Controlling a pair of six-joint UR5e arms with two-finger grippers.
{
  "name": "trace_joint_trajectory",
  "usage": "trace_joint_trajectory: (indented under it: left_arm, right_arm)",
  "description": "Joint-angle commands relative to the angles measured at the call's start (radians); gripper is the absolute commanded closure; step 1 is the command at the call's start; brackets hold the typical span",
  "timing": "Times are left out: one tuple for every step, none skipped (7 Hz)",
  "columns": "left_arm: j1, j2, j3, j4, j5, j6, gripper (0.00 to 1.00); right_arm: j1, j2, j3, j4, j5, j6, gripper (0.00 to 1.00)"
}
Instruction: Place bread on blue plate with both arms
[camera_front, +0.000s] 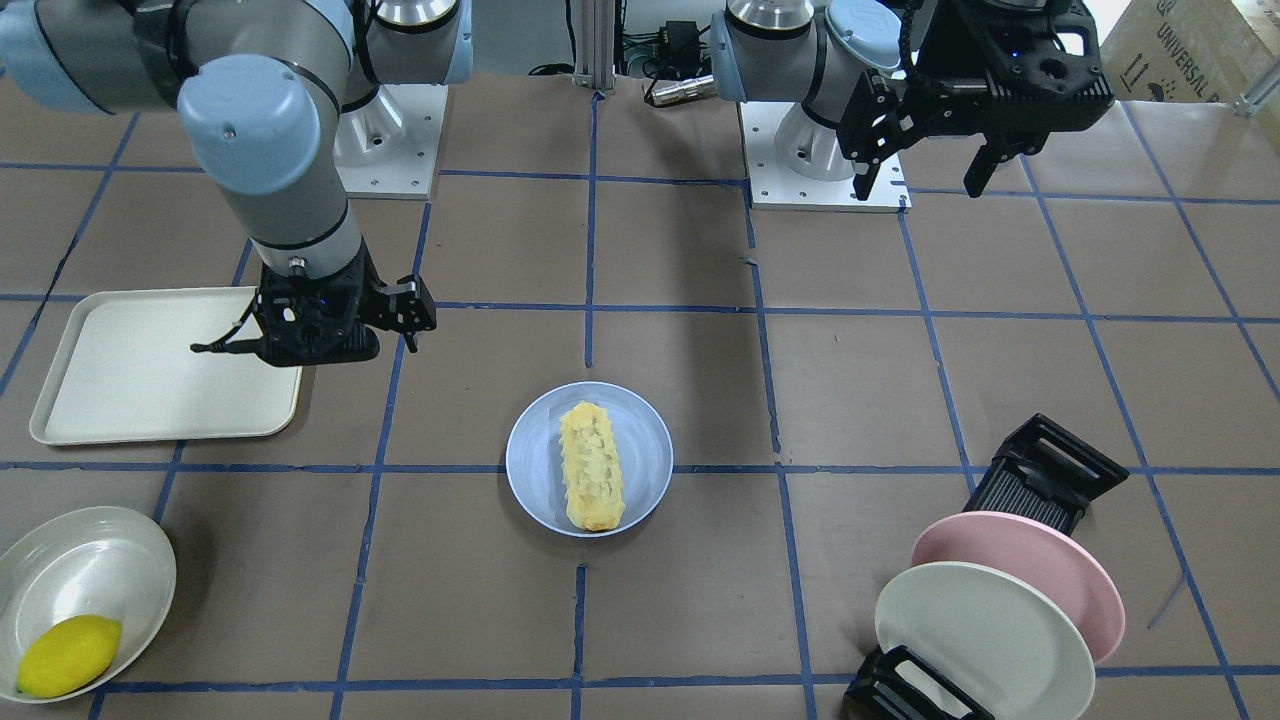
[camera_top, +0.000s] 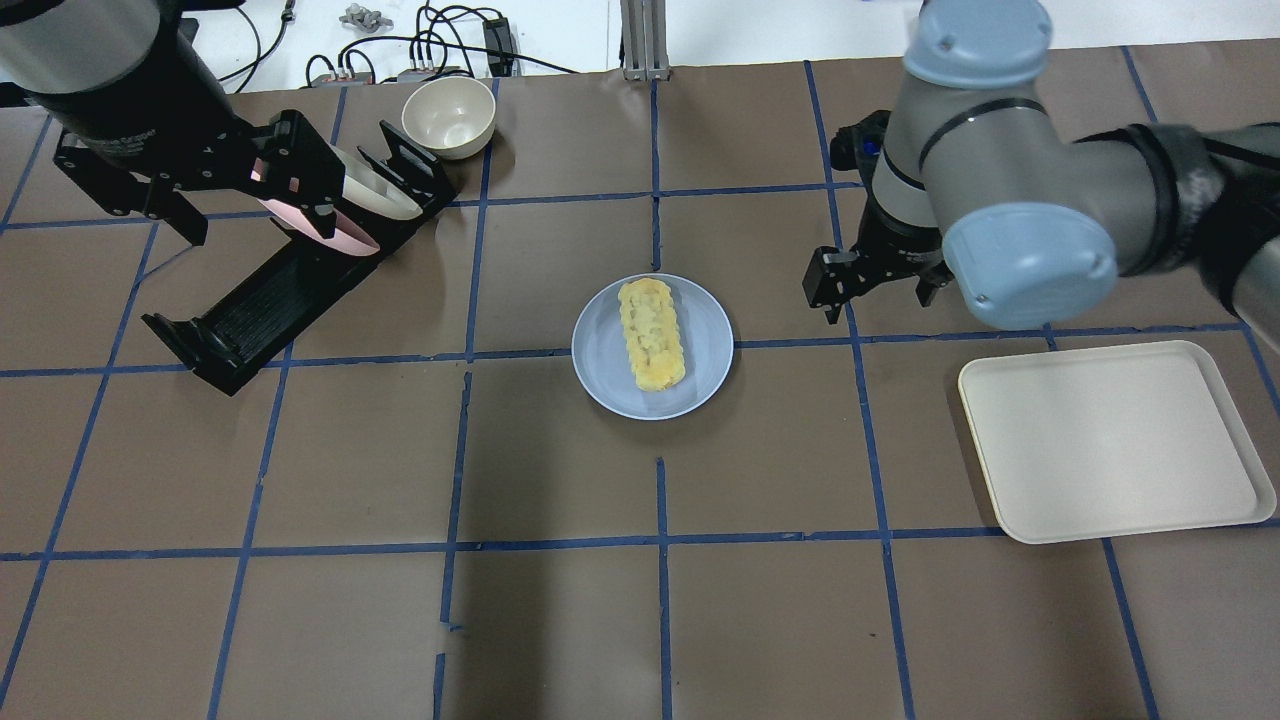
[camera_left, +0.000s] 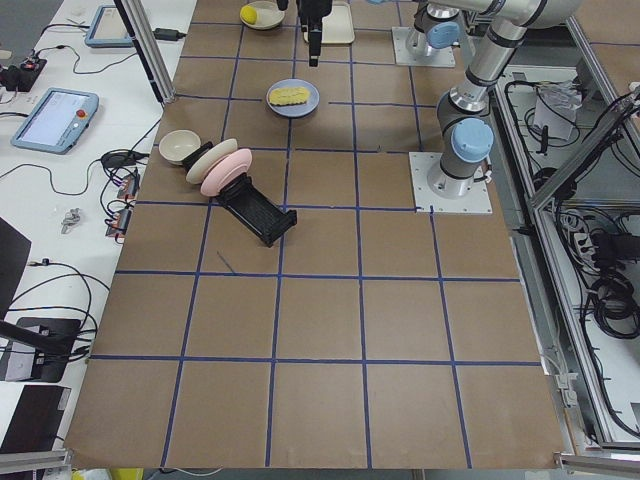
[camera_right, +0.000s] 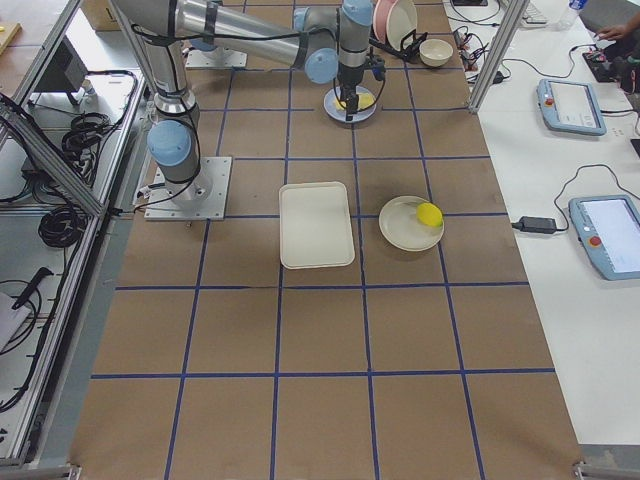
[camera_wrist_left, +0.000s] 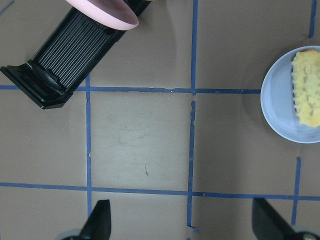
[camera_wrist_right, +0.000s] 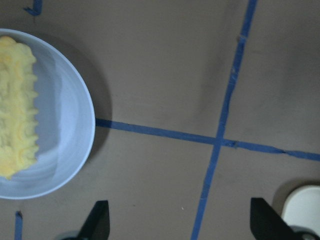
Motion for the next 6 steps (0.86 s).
trace_joint_trajectory:
  left_arm:
    - [0.007,-0.084,0.046,0.012,-0.035,0.015,0.0]
    - [0.007,-0.124,0.084,0.03,-0.026,0.026,0.0]
    - [0.007,-0.138,0.101,0.03,-0.024,0.028,0.0]
    - [0.006,-0.143,0.08,0.032,-0.024,0.026,0.0]
    - [0.004,-0.144,0.069,0.032,-0.022,0.023,0.0]
    - [0.006,-0.153,0.063,0.044,-0.022,0.026,0.0]
  right_arm:
    - [-0.017,-0.113,0.088,-0.006,-0.001,-0.003,0.0]
    - [-0.019,-0.111,0.079,-0.008,0.01,-0.003,0.0]
    - [-0.014,-0.107,0.055,-0.026,0.012,-0.001,0.0]
    - [-0.014,-0.097,0.033,-0.028,0.012,-0.004,0.0]
    - [-0.01,-0.09,0.015,-0.028,0.015,-0.003,0.0]
    - [-0.01,-0.071,-0.006,-0.026,0.027,-0.003,0.0]
